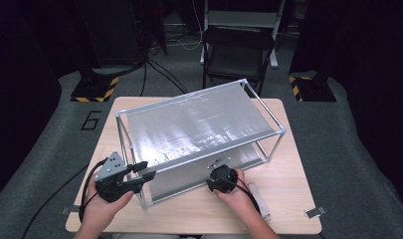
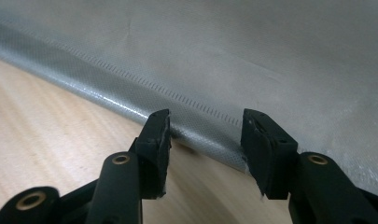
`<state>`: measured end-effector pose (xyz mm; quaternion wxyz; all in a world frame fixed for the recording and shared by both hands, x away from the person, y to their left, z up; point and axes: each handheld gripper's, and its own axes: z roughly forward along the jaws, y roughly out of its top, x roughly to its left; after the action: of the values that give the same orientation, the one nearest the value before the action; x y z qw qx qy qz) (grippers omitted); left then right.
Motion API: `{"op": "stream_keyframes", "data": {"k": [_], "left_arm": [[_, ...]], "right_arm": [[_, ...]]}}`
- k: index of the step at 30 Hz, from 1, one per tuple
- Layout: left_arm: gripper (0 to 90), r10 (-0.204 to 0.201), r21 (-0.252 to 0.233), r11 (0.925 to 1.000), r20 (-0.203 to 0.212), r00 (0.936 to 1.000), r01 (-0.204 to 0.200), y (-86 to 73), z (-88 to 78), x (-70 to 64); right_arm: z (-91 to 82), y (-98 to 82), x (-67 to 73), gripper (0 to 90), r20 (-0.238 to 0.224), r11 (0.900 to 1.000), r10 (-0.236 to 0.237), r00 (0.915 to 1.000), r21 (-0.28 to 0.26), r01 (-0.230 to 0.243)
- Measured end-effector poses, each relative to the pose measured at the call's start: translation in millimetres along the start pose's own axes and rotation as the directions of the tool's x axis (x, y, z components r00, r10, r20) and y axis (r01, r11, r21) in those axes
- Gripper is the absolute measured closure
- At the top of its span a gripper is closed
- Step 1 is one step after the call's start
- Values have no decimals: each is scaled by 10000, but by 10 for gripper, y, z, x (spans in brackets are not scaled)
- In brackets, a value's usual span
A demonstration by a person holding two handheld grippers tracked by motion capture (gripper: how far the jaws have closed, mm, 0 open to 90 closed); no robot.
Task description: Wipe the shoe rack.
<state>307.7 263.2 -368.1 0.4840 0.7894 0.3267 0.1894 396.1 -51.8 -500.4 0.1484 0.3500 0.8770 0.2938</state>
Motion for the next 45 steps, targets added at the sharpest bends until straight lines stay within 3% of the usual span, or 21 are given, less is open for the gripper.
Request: {"op": "stream_keyframes", "data": {"k": [4,7,9,10,11,13,15,18,19,20,26,27,28,30,32,36,39,40,41,42,45], "left_arm": [[572,21,-65,10000,-64,10000,-21,29,79,-68],[574,31,-169,9999,78,10000,-30,51,154,-171],[570,45,-186,9998,391,9992,-38,74,199,-257],[567,45,-141,9999,722,9974,-35,87,215,-296],[561,57,-126,9999,991,9951,-44,97,233,-334],[554,105,-63,9999,1488,9888,-97,118,258,-398],[519,153,34,9999,1635,9864,-160,141,265,-447],[474,385,138,9991,1364,9899,-407,170,248,-461],[468,299,91,9995,1341,9905,-314,179,234,-443],[464,186,-86,9998,1220,9924,-177,201,186,-388],[451,188,-493,9987,781,9968,-150,260,17,-242],[447,205,-488,9987,716,9972,-170,268,-23,-198],[444,146,-603,9981,575,9982,-111,266,-52,-156],[444,74,-584,9983,197,9998,-63,257,-116,-47],[443,-23,-554,9985,-200,9998,12,227,-150,58],[443,-419,-421,9983,-483,9980,399,135,-144,227],[443,-556,-259,9982,-542,9970,542,75,-129,281],[443,-582,-295,9980,-615,9964,565,60,-121,285],[443,-576,-222,9982,-587,9966,564,53,-122,292],[443,-546,-190,9984,-628,9965,535,50,-124,299],[442,-519,-246,9985,-893,9946,499,59,-152,328]], "right_arm": [[-5,-14,-65,516,275,9998,111,9996,-156,-107],[-14,-26,-147,514,578,9984,497,9971,-290,-481],[-25,-37,-217,513,812,9968,784,9936,-243,-767],[-58,-38,-224,515,802,9894,1411,9868,224,-1433],[-49,-53,-258,523,833,9846,1734,9813,82,-1747],[-51,-82,-350,522,920,9798,1967,9761,189,-1992],[-52,-117,-424,523,1029,9866,1603,9817,148,-1626],[-84,-132,-407,519,842,9831,1816,9798,-400,-1788],[-110,-122,-379,519,853,9805,1947,9771,-445,-1915],[-149,-97,-333,513,753,9844,1710,9824,-545,-1671],[-166,-9,-140,486,250,9911,1048,9942,-846,-1024],[-164,4,-91,483,-44,9896,1209,9927,-781,-1208],[-145,10,-73,480,-87,9906,847,9964,-1074,-851],[-120,30,-12,474,-262,9928,599,9979,-1024,-623],[-121,46,75,469,-382,9937,833,9958,-717,-859],[-41,65,130,456,-303,9963,667,9973,-526,-682],[10,54,122,431,-280,9977,682,9973,-38,-683],[33,33,105,429,-403,9939,1090,9932,-90,-1095],[33,33,105,429,-403,9939,1090,9932,-90,-1095],[45,30,63,429,-360,9977,646,9973,-205,-653],[44,17,59,427,-170,9981,573,9982,-223,-577]]}}
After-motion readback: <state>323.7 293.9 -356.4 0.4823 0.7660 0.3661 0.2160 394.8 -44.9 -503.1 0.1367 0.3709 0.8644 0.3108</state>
